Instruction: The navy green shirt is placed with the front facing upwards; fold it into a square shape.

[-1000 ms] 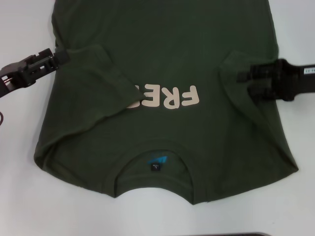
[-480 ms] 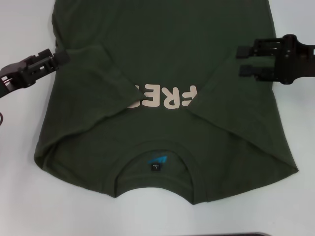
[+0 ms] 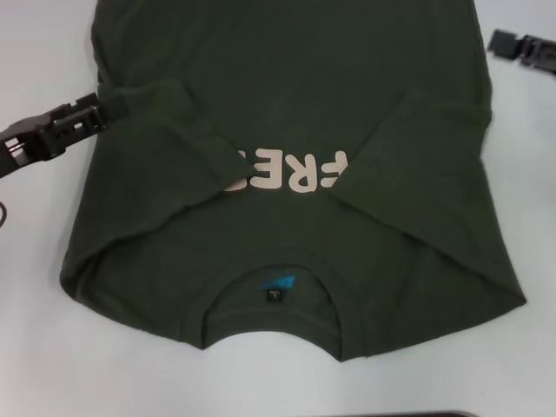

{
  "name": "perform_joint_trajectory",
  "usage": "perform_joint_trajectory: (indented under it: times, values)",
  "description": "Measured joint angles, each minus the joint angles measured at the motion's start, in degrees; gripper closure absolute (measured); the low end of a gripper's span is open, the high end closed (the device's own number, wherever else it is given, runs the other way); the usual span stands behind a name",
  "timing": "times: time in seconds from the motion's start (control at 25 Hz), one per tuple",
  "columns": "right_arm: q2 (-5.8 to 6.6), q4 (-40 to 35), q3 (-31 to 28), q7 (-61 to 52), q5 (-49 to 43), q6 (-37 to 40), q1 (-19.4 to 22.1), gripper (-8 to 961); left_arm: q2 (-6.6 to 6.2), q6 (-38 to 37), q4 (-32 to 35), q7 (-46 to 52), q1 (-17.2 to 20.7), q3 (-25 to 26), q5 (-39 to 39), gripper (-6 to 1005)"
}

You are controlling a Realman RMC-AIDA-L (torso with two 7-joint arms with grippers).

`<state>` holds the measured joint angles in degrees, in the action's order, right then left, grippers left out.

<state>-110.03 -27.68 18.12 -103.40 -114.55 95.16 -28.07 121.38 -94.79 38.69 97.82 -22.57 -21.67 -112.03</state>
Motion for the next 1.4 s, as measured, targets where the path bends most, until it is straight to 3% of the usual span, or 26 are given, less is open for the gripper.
perform_joint_trajectory:
  times: [0.16,0.28,0.36,0.44,0.64,0.76,0.92,1.04,1.2,1.4]
  values:
    - [-4.34,-3.74,-2.16,21.41,7.09,2.03,4.45,342,-0.85,-1.32,0.02,1.50,0.09,-1.42,-0.04,206]
    - [-8.12,-11.48,-1.81,31.10,8.19,4.17,7.73,338,-1.06,-2.90,0.31,0.60,0.73,-1.60,-0.04,207]
    - [-9.22,-15.67,-1.81,32.07,7.76,5.63,9.47,335,-1.07,-4.13,0.64,-1.22,1.41,-1.56,0.07,208]
    - [-9.12,-16.66,-2.30,30.28,7.78,7.19,10.52,285,-0.99,-5.49,0.98,-3.83,2.44,-1.47,0.34,209]
    - [-7.86,-16.81,-3.26,18.41,6.68,10.28,12.57,292,-1.07,-8.91,1.10,-5.90,5.02,-1.28,0.44,211]
    - [-7.89,-16.75,-3.08,12.66,3.37,10.55,12.86,293,-1.23,-10.51,1.10,-4.61,7.01,-1.34,0.11,212]
    - [-8.11,-16.26,-3.41,6.05,0.47,11.83,12.48,295,-2.95,-12.44,1.08,5.07,8.95,-1.89,-1.25,214]
    - [-7.32,-16.26,-3.47,0.40,0.53,13.10,11.93,296,-4.28,-15.21,1.69,14.46,9.52,-2.31,-2.98,215]
    - [-6.42,-16.16,-3.99,-4.48,0.53,13.09,11.48,298,-4.58,-15.74,2.61,26.08,10.24,-2.39,-6.50,217]
    - [-5.73,-15.54,-4.49,-6.56,0.30,10.28,11.44,300,-5.06,-14.41,3.87,33.42,11.08,-2.00,-10.88,219]
